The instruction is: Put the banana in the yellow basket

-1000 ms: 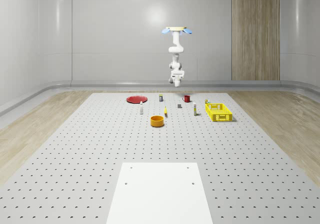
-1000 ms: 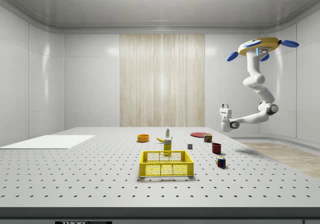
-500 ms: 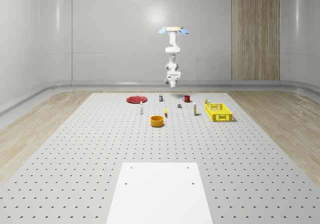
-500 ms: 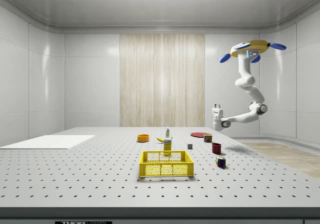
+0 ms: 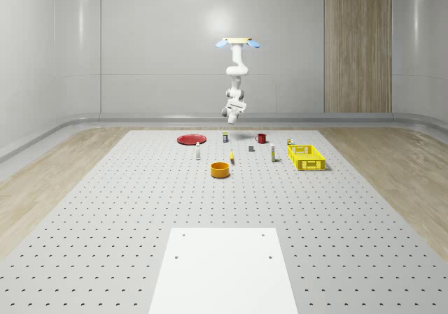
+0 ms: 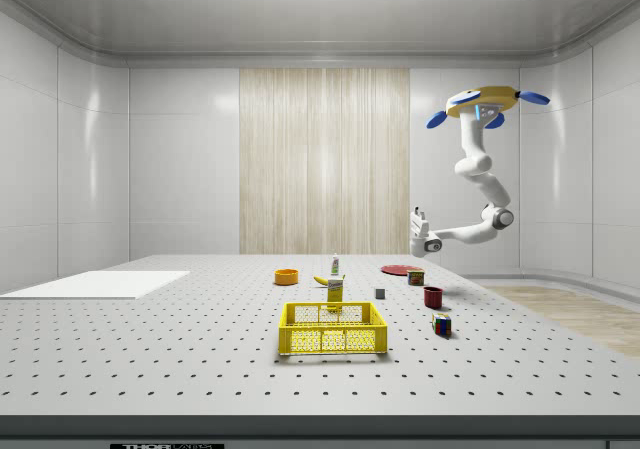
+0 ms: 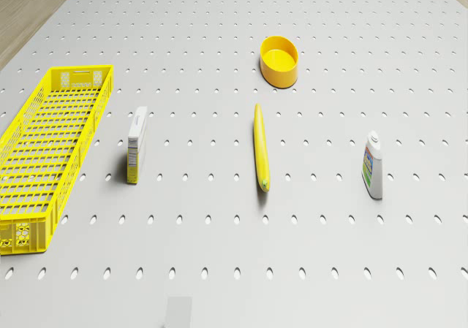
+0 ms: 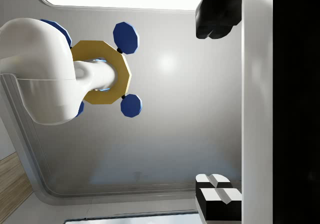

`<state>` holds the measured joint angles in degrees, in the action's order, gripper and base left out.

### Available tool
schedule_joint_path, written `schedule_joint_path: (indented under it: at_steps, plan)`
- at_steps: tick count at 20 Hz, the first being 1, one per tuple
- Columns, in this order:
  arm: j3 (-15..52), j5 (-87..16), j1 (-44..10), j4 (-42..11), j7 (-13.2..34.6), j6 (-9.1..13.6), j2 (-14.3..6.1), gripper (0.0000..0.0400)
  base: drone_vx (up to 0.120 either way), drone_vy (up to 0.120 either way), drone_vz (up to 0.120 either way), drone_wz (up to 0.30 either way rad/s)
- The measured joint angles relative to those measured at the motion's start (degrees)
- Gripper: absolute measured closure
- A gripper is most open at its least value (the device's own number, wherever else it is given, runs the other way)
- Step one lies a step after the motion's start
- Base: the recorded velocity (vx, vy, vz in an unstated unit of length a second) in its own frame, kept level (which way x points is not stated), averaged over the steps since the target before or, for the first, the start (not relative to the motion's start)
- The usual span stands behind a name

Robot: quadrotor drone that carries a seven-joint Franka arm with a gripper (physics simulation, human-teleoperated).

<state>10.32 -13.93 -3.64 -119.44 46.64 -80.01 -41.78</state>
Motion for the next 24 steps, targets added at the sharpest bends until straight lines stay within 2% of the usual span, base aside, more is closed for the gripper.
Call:
schedule_joint_path:
  at_steps: [3, 6, 10, 12, 15, 17, 21, 24]
  plan:
    - [6.2, -8.9, -2.0, -2.2, 1.3, -0.4, -0.6, 0.0000, 0.120, -0.120, 0.000, 0.000]
    - [15.0, -22.1, -5.1, -7.2, 3.7, -1.1, -1.7, 0.0000, 0.120, -0.120, 0.000, 0.000]
    - [29.5, -46.4, -11.8, -19.9, 9.8, -1.8, -4.5, 0.0000, 0.120, -0.120, 0.000, 0.000]
    - [36.4, -59.5, -16.5, -27.5, 14.4, -1.2, -6.2, 0.0000, 0.120, -0.020, -0.080, 0.000]
    - [44.9, -76.4, -25.3, -36.8, 22.1, 1.7, -8.6, 0.0000, 0.120, 0.000, -0.120, 0.000]
    - [49.2, -84.6, -31.6, -40.7, 26.9, 4.5, -10.1, 0.0000, 0.120, 0.000, -0.120, 0.000]
    - [55.0, -94.3, -42.0, -44.7, 34.1, 9.3, -12.9, 0.0000, 0.120, -0.090, -0.120, 0.000]
    - [57.6, -97.5, -47.3, -45.8, 37.5, 11.6, -14.7, 0.0000, 0.120, -0.120, -0.120, 0.000]
